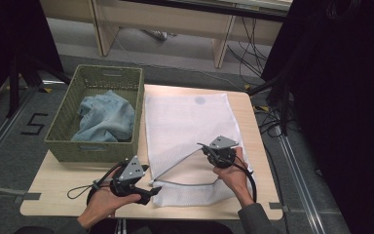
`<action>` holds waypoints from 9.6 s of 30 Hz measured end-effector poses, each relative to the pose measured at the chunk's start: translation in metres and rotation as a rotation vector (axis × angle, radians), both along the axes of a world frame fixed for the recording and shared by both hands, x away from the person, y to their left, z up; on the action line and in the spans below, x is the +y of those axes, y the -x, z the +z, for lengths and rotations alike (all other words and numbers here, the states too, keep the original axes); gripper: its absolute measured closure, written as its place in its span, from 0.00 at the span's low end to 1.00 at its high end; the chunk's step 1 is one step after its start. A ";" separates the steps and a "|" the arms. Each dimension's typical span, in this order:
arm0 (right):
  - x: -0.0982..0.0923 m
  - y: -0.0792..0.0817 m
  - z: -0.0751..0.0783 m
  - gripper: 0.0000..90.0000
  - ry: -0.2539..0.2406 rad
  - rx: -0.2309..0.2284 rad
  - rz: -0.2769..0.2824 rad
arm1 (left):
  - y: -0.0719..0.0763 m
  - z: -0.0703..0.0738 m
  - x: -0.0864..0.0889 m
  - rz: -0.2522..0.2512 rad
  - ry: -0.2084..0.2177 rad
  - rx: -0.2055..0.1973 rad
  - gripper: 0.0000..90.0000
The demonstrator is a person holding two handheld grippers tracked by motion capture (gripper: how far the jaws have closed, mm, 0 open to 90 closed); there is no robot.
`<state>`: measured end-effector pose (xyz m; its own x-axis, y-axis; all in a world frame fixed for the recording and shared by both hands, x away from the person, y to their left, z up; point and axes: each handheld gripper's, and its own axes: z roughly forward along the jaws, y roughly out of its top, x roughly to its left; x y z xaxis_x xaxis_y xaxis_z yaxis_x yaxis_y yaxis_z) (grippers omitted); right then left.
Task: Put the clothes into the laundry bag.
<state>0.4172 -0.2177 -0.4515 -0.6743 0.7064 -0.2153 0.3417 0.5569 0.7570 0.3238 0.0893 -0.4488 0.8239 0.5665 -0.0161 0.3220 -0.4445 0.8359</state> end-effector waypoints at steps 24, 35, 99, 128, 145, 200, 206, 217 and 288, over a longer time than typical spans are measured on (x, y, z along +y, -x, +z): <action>0.009 0.014 0.032 0.99 -0.050 -0.055 -0.004 | -0.011 -0.001 -0.004 0.052 -0.026 -0.012 0.22; 0.017 0.014 0.033 0.99 -0.031 -0.072 0.033 | -0.014 0.019 0.013 0.112 0.005 -0.056 0.22; 0.018 0.014 0.033 0.99 -0.050 -0.075 0.024 | -0.232 -0.010 0.093 0.496 -0.511 0.253 0.00; 0.018 0.014 0.034 0.99 -0.055 -0.091 0.023 | -0.226 -0.005 0.113 0.581 -0.469 0.206 0.65; 0.016 0.012 0.036 0.99 -0.063 -0.080 0.021 | -0.198 0.060 0.157 0.545 -0.078 0.167 0.78; 0.016 0.010 0.038 0.99 -0.093 -0.065 0.010 | -0.047 0.226 0.079 0.006 0.179 0.018 0.79; 0.013 0.009 0.038 0.99 -0.114 -0.054 -0.005 | -0.030 0.238 0.066 -0.076 0.233 0.040 0.79; 0.009 0.007 0.038 0.99 -0.118 -0.063 -0.001 | -0.018 0.231 0.041 -0.195 0.276 0.095 0.79; 0.015 0.008 0.032 1.00 -0.091 -0.048 0.003 | -0.058 0.019 -0.128 -0.254 -0.043 0.286 0.30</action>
<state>0.4090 -0.2023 -0.4198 -0.6669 0.7224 -0.1827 0.3024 0.4864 0.8197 0.3819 -0.0387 -0.4295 0.9038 0.3501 -0.2460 0.4144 -0.5726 0.7074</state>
